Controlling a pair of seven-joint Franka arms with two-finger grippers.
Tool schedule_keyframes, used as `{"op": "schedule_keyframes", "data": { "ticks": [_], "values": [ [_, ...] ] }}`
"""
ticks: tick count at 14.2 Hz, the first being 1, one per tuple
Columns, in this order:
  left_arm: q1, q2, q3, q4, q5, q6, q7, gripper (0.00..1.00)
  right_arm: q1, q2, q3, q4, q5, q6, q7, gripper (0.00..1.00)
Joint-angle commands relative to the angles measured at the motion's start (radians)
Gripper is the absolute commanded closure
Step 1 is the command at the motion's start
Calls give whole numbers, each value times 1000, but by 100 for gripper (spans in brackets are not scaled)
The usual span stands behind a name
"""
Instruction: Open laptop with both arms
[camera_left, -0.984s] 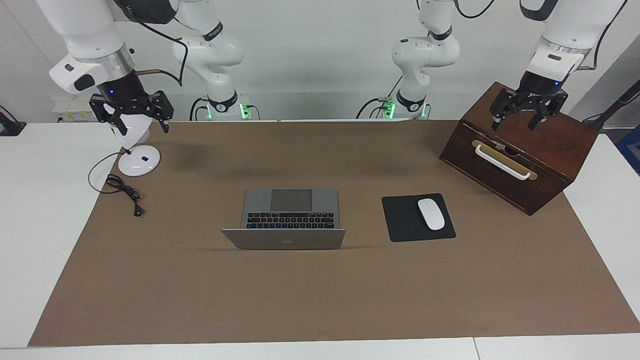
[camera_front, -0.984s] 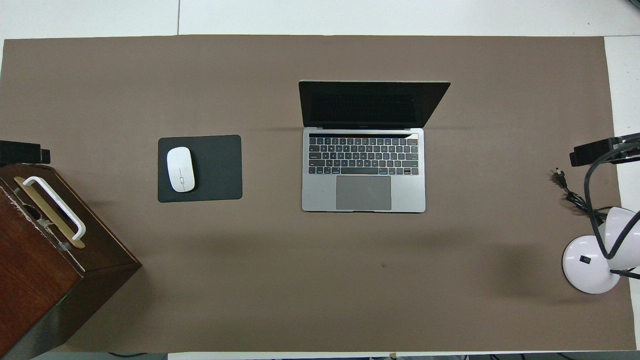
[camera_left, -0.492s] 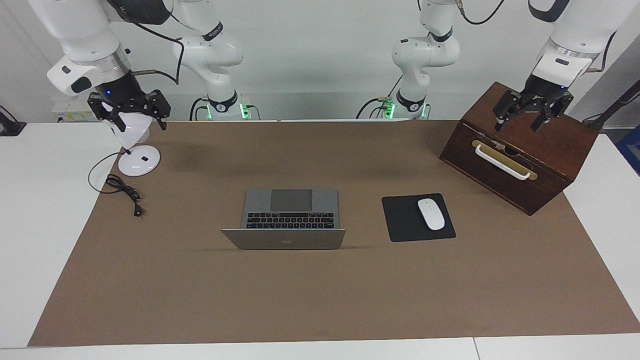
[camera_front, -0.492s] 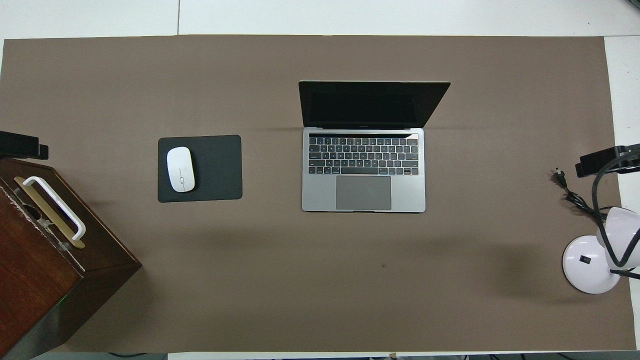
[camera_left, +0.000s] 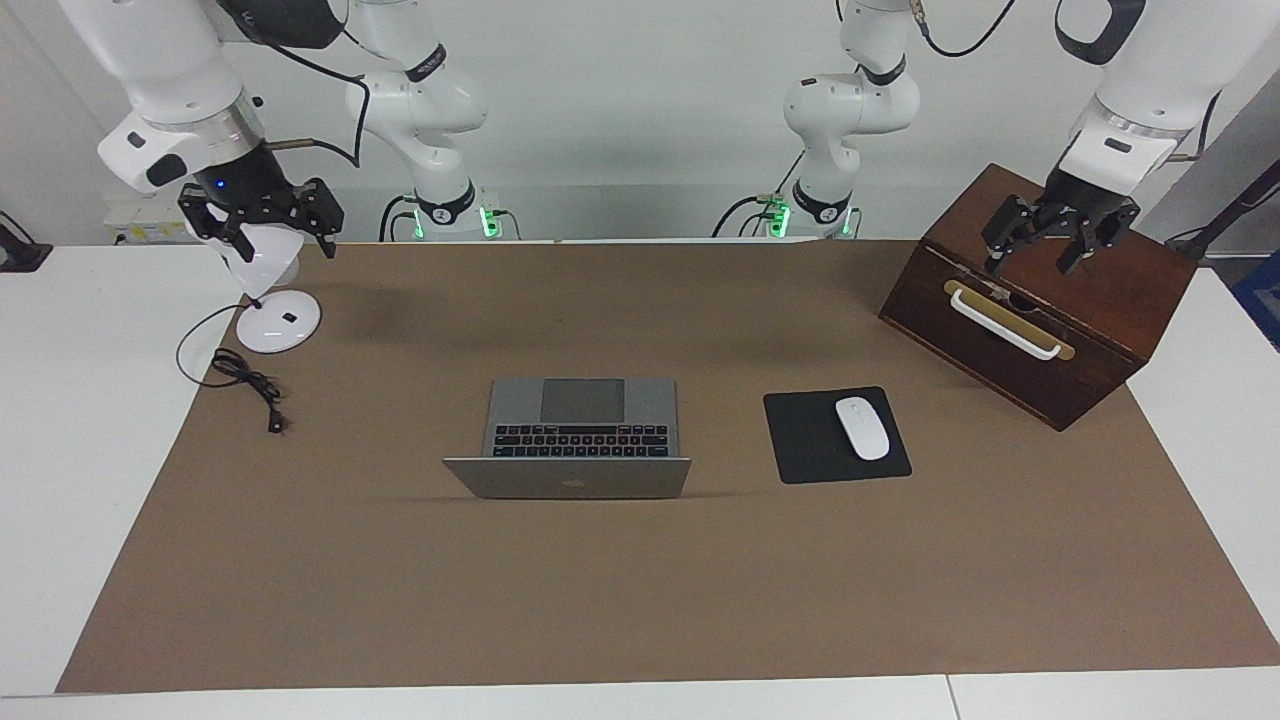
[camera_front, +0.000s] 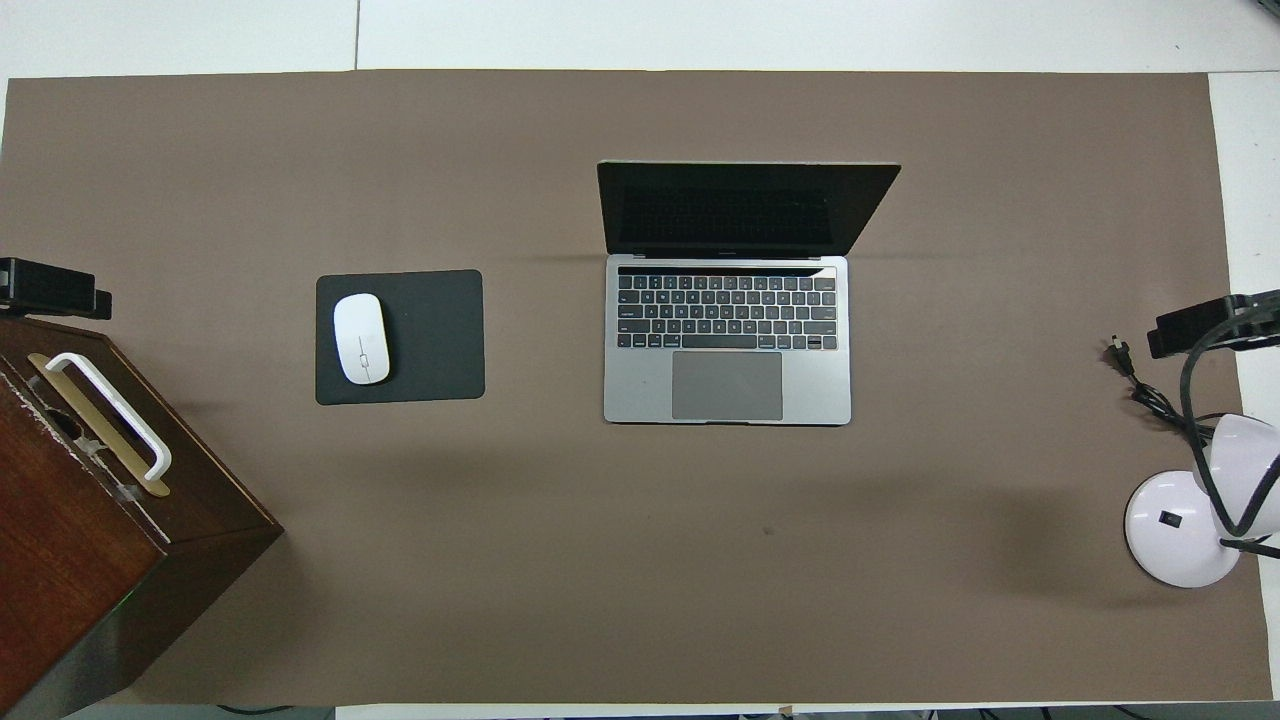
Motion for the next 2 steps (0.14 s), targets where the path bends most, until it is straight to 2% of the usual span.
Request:
{"op": "schedule_keyframes", "data": {
  "ticks": [1, 2],
  "values": [
    [10, 13, -4, 35, 14, -36, 4, 0, -14, -22, 9, -22, 14, 1, -11, 0],
    [10, 13, -4, 35, 14, -35, 4, 0, -14, -22, 9, -22, 15, 1, -6, 0]
  ]
}}
